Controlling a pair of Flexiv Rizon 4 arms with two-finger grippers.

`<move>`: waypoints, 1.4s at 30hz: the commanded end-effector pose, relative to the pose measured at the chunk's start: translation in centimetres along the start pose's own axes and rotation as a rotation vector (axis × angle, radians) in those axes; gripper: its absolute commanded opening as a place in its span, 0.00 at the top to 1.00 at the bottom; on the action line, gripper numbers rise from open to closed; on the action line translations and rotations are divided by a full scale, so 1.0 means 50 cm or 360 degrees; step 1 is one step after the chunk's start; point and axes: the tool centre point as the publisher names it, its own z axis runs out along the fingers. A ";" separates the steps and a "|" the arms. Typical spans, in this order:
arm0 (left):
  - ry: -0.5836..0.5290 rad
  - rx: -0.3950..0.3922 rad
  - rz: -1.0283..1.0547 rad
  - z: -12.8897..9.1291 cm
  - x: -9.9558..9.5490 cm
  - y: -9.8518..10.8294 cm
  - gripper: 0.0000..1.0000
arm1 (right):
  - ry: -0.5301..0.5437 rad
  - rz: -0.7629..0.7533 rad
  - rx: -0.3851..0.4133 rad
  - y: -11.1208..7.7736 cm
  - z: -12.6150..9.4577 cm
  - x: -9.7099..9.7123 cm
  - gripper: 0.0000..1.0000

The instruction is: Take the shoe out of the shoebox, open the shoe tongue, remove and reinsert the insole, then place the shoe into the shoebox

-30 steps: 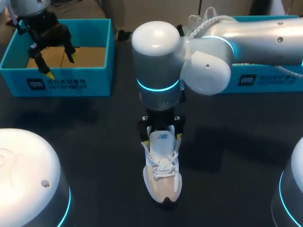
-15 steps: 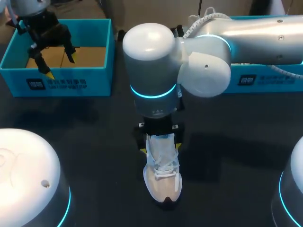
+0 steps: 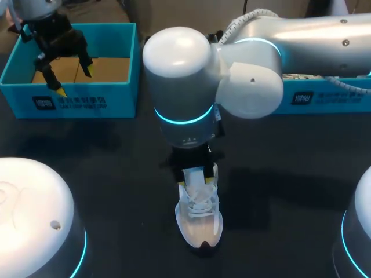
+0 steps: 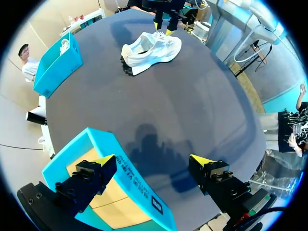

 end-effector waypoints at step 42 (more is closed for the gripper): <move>0.0001 -0.0003 0.0000 0.000 0.001 0.001 0.00 | 0.0063 -0.0526 -0.0118 0.102 -0.026 -0.039 0.53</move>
